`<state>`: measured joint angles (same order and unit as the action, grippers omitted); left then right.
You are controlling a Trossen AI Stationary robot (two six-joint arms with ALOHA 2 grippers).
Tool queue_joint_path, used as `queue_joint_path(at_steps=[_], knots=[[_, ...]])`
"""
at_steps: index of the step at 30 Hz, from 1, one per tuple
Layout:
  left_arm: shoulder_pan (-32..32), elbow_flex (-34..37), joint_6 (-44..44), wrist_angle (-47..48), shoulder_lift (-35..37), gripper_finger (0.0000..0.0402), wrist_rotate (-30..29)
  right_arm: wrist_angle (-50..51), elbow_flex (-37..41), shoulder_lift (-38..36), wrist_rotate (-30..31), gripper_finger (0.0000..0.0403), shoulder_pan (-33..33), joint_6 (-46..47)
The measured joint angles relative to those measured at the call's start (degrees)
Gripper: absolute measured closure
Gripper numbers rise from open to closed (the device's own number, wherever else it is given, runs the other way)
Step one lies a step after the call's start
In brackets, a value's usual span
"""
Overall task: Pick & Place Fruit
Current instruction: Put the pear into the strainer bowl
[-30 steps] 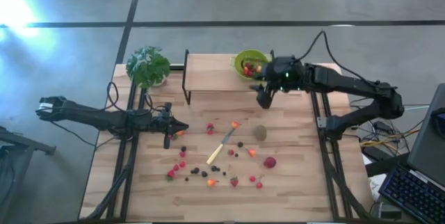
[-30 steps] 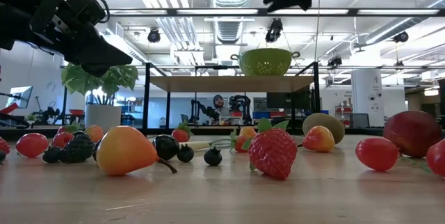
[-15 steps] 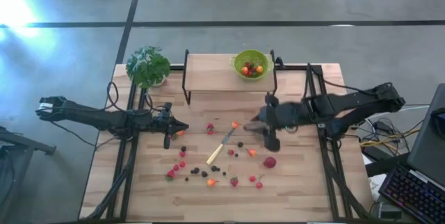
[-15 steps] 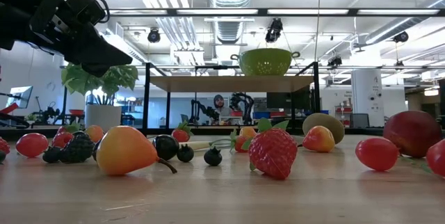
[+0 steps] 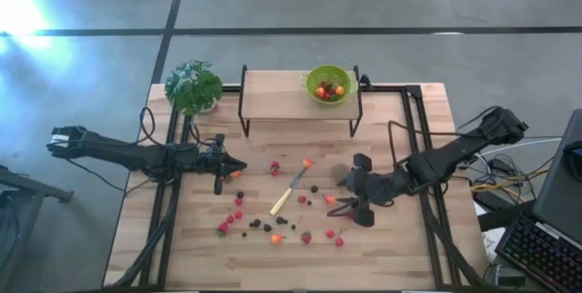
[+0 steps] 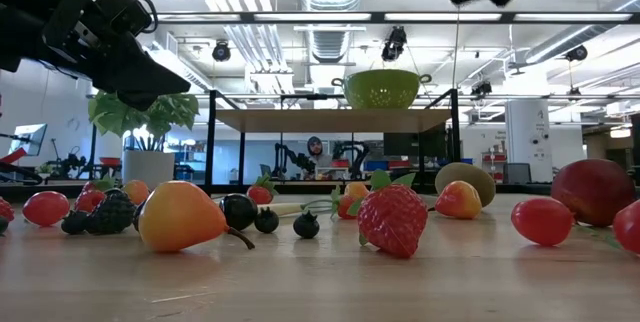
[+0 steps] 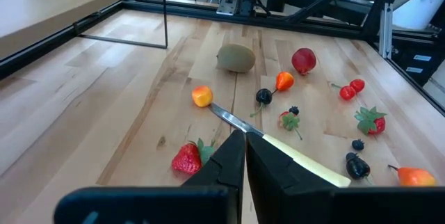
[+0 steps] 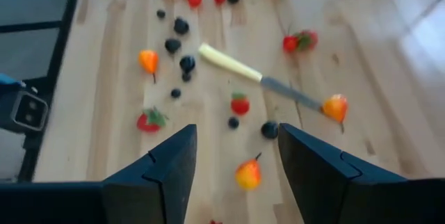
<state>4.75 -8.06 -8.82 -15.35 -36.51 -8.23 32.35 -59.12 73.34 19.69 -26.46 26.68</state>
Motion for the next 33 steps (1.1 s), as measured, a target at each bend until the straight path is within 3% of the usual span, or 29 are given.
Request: queue_joint_path(at_steps=[20,33], knots=[[0.0,-0.01,0.02,0.02,-0.01,0.0381,0.01,-23.73,18.89,1.27,-0.14,0.0137,-0.28,2.33],[-0.01,-0.02,0.0,0.85,-0.11,0.0381,0.01,-25.47,17.29,13.53,-0.13,0.0112,-0.12,4.44]])
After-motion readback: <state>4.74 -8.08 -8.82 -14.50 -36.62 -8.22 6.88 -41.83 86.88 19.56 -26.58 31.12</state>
